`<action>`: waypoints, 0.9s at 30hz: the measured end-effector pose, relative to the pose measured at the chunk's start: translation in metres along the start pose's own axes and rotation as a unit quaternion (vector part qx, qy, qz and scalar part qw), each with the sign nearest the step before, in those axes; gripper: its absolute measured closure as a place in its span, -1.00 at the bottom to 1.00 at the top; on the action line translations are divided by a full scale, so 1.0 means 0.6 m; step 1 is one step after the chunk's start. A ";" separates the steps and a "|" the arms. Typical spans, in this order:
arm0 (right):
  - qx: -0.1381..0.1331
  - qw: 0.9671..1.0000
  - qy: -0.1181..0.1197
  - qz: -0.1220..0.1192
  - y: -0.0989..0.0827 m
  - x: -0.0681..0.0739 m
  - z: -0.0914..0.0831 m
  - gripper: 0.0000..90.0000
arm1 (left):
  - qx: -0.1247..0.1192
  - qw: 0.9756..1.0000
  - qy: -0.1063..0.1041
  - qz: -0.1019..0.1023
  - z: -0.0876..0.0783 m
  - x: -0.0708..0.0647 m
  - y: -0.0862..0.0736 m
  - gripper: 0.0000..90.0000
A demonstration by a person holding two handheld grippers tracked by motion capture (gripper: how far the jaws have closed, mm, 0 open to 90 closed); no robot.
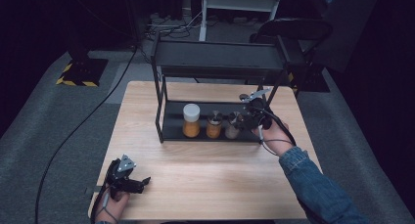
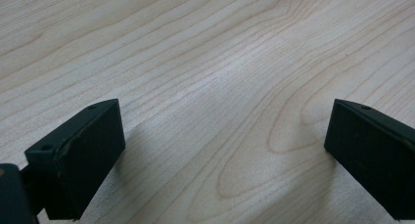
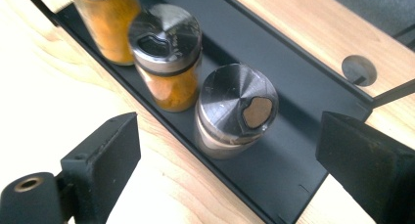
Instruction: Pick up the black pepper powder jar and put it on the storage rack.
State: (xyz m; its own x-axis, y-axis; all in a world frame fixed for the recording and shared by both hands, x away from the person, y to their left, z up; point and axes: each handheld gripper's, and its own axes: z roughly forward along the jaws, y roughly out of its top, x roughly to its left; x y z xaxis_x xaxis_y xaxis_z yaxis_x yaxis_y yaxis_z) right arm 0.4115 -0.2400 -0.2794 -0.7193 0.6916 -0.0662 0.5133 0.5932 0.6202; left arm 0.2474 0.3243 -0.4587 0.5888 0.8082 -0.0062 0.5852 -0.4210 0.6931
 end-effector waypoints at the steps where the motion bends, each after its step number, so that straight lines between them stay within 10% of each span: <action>1: 0.000 1.000 0.000 0.000 0.000 0.000 0.000 -0.79 | 0.000 1.000 0.000 0.000 0.000 0.000 0.000 -0.96; 27: -0.026 0.999 0.017 -0.005 -0.114 0.010 -0.070 -0.80 | 0.000 1.000 0.000 0.000 0.000 0.000 0.000 -0.96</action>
State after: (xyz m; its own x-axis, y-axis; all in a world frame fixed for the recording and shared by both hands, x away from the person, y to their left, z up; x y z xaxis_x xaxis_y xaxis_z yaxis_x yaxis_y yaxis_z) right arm 0.3523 -0.2935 -0.2895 -0.7404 0.6705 -0.0475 0.4807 0.5775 0.6598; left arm 0.2473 0.3243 -0.4586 0.5888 0.8082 -0.0072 0.5859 -0.4207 0.6926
